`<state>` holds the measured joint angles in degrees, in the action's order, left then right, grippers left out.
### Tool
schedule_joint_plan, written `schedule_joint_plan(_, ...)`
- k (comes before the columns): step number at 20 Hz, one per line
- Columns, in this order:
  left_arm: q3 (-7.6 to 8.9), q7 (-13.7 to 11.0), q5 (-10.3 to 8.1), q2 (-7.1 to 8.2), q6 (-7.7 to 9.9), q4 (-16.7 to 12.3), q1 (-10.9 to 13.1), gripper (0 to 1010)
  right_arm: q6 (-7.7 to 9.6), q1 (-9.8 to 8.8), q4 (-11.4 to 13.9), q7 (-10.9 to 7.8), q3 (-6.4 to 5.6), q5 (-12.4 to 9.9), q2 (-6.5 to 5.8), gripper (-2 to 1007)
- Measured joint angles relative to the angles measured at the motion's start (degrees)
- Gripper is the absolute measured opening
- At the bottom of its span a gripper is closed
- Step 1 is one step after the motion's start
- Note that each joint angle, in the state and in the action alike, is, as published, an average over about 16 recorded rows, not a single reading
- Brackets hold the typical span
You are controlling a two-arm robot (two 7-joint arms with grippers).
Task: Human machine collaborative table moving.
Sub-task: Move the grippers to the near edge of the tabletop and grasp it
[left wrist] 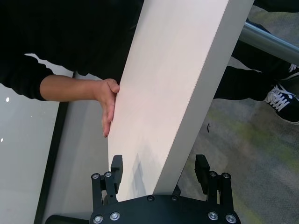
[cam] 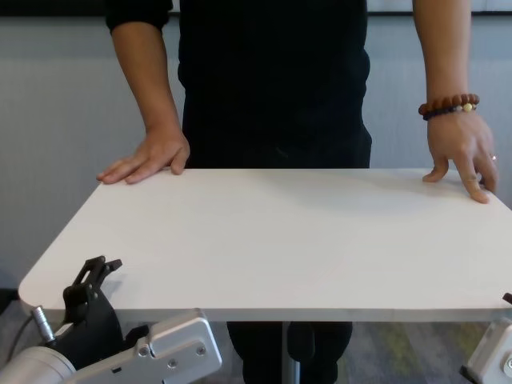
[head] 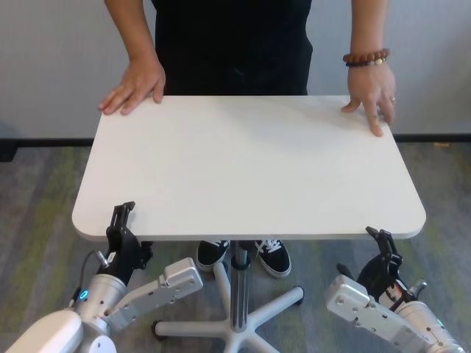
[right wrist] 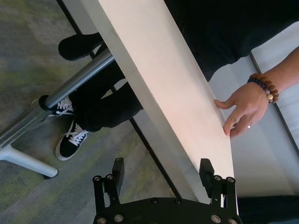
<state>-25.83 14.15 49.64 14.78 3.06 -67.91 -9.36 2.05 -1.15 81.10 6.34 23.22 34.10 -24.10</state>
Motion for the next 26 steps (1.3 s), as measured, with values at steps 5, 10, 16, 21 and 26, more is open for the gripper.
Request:
schedule_joint_plan(5,-0.03,-0.02,0.00,0.03,0.04,-0.07,0.02,1000,0.46,-0.02,0.09,0.48,-0.24,1.40,0.53,1005)
schedule_joint_plan(10,-0.06,-0.03,0.00,0.06,0.07,-0.11,0.04,1000,1.78,-0.08,0.94,0.86,-0.42,3.44,0.95,1005)
schedule_joint_plan(16,-0.08,-0.03,-0.01,0.08,0.09,-0.14,0.06,1000,3.89,0.12,1.89,1.06,-0.54,6.11,1.39,1005)
schedule_joint_plan(21,-0.10,-0.03,-0.01,0.09,0.11,-0.16,0.07,1000,5.13,0.58,1.66,1.26,-0.94,7.79,1.96,1005)
schedule_joint_plan(26,-0.11,-0.03,-0.01,0.10,0.13,-0.17,0.07,1000,5.57,1.37,0.38,1.27,-1.47,8.69,2.74,1005)
